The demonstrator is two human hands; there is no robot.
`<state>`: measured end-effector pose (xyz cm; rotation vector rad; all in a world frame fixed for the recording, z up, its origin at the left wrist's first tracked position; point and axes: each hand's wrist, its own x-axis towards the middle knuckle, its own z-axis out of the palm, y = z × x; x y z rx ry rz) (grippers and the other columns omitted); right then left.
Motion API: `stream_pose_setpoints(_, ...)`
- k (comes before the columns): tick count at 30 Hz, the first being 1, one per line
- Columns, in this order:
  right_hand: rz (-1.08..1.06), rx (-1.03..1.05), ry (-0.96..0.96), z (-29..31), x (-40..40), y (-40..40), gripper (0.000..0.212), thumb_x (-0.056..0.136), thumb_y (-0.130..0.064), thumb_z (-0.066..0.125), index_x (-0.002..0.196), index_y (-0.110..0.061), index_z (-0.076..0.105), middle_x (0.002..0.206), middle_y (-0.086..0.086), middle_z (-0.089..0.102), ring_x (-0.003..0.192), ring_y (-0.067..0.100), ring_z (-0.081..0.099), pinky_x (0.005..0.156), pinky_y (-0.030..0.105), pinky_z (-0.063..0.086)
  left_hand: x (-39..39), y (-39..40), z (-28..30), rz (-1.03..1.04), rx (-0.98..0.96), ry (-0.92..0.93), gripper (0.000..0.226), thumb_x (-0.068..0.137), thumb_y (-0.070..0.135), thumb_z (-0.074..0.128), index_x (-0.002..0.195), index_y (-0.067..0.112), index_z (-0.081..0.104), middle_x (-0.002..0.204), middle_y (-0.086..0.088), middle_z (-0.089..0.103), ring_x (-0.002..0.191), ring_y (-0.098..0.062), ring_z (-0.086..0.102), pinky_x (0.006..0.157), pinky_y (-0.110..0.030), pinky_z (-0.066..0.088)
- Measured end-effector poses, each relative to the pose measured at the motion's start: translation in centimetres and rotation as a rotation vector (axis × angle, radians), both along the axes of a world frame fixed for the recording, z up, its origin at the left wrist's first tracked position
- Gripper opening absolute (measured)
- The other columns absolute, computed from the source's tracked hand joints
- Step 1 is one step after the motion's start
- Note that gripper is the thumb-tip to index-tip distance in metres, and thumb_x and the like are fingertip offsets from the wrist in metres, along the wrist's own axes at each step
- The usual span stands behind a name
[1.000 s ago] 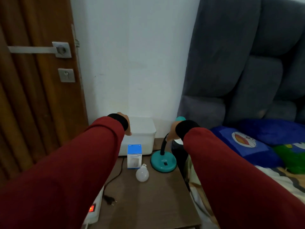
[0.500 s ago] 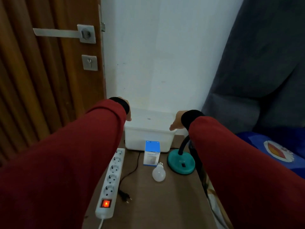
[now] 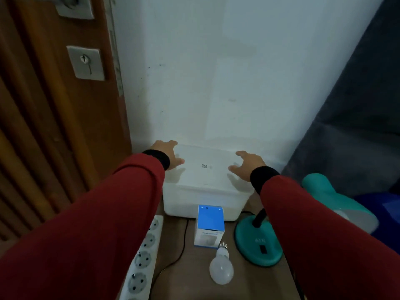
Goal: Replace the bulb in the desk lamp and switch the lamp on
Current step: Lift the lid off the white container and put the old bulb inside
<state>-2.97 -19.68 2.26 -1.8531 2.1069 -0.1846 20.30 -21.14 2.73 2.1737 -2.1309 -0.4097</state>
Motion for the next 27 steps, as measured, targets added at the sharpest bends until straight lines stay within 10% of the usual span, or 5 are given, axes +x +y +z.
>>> stream_pose_setpoints(8,-0.124,-0.065,-0.345,-5.0,-2.2,-1.5,0.072,0.081,-0.055,0.058,0.144,-0.037,0.029,0.147,0.009,0.037,0.131,0.028,0.041,0.103,0.031,0.037,0.7,-2.2,-6.5,-0.052,0.032,0.272,0.077,0.086,0.061,0.046,0.149,0.037,0.007,0.157,-0.01,0.015,0.145,-0.027,0.014,0.118,-0.041,0.017)
stream_pose_setpoints(27,-0.061,-0.045,-0.248,-2.9,-2.4,-2.4,0.078,0.085,-0.059,0.051,0.148,-0.023,0.024,0.154,0.006,0.031,0.14,0.028,0.031,0.113,0.032,0.027,0.6,-2.0,-4.5,0.023,-0.117,0.487,0.083,0.079,0.057,0.061,0.147,0.025,0.026,0.154,-0.002,0.025,0.141,-0.022,0.025,0.114,-0.035,0.022)
